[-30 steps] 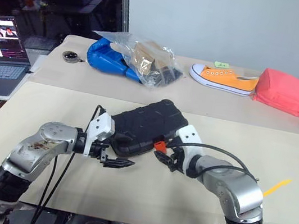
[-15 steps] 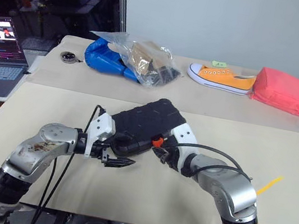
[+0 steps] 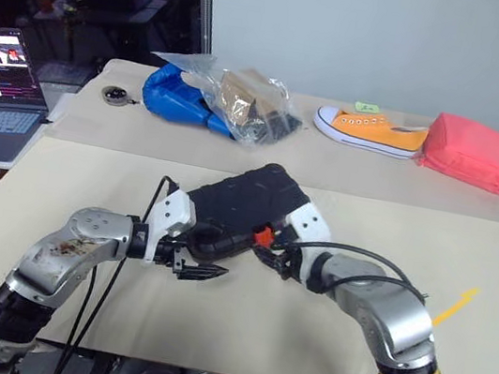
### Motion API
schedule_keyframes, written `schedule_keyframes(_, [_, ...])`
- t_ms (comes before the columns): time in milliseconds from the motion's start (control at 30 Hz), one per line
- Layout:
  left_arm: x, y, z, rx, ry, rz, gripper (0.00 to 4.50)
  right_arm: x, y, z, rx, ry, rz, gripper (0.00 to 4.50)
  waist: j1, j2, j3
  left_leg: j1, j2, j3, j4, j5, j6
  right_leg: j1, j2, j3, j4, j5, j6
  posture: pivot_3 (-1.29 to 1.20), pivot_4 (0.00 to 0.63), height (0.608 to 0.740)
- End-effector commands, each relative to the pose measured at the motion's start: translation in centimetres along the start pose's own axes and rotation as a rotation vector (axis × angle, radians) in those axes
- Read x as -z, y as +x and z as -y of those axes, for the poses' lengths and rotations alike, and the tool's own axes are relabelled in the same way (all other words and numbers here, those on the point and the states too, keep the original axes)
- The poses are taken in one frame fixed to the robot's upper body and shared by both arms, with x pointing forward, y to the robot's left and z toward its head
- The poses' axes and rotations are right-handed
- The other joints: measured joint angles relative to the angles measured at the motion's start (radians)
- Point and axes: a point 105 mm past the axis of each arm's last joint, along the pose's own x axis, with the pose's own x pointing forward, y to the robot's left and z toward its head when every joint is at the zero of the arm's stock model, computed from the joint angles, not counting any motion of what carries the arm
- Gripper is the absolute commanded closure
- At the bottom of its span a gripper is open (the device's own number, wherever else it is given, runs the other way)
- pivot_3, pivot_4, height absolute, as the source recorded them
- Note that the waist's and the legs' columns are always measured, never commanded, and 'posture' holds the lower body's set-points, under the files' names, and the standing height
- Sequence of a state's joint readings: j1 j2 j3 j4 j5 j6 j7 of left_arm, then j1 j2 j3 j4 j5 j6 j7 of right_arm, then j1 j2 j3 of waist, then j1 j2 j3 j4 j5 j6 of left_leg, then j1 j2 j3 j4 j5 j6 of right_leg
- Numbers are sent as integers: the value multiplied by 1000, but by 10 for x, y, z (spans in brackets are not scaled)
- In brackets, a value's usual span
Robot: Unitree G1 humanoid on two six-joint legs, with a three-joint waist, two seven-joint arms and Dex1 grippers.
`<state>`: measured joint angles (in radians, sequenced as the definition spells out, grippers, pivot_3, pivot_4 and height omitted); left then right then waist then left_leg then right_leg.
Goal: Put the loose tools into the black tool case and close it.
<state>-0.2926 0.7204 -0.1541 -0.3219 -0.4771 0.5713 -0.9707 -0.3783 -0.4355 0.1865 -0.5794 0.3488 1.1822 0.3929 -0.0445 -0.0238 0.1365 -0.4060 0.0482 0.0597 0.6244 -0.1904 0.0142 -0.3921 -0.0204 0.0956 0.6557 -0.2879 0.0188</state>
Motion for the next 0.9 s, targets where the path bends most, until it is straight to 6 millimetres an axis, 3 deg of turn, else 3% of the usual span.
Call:
schedule_keyframes(33, [11,-2,-1,-14,-42,-33,0,-8,-17,-1,-31,35,35,2876,-1,0,0,0,0,0,0,0,0,0,0,0,0,0,0,0,150,740])
schedule_keyframes(133, [12,-1,-1,-14,-43,-34,0,-4,-11,-2,-41,63,18,3957,-4,0,0,0,0,0,-1,0,0,0,0,0,0,0,0,0,150,740])
schedule_keyframes(200, [12,0,-1,-16,-42,-34,0,-3,-3,-4,-54,85,5,4431,-4,0,0,1,1,0,-1,0,0,0,1,0,1,-1,1,0,150,740])
schedule_keyframes(500, [13,0,0,-17,-43,-35,0,-11,29,-6,-45,94,33,4431,-5,0,0,1,0,0,0,0,0,0,0,0,0,-1,1,0,150,740])
schedule_keyframes(633, [14,0,0,-17,-45,-36,0,-14,33,-7,-40,93,65,4431,-10,0,0,1,1,0,0,0,0,0,1,1,1,0,1,0,150,740])
schedule_keyframes(900, [16,0,1,-22,-51,-34,0,-8,-9,-17,-133,115,145,4431,-10,0,0,0,0,0,-1,0,0,0,0,0,0,-1,1,0,150,740])
